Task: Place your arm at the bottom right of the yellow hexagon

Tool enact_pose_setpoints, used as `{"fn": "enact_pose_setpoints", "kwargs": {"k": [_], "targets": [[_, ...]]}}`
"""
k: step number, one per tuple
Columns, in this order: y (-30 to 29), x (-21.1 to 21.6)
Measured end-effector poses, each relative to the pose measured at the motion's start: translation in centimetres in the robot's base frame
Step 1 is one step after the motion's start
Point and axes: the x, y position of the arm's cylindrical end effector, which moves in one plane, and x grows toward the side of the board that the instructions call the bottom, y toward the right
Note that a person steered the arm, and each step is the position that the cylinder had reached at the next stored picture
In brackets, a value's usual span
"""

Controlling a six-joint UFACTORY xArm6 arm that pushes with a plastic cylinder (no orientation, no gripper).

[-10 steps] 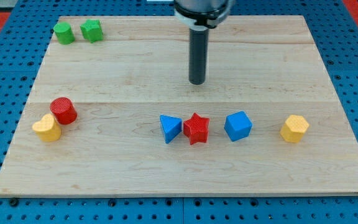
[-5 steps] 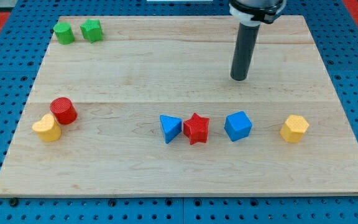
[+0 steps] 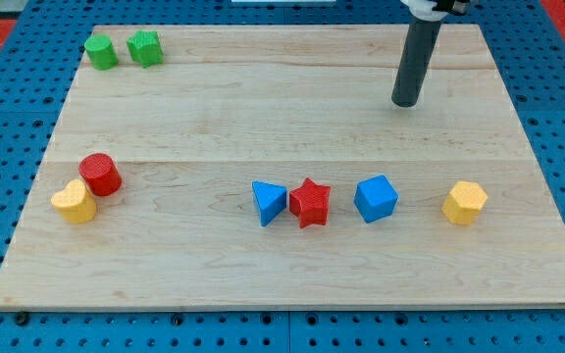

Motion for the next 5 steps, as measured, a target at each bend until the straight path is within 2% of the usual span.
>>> {"fn": "enact_pose_setpoints", "kwargs": {"k": [1,2,3,4,5], "targets": [[0.0,-0.5],[8.8,1.0],[15.7,7.0],[15.6,15.5],[11.6,20.0]]}}
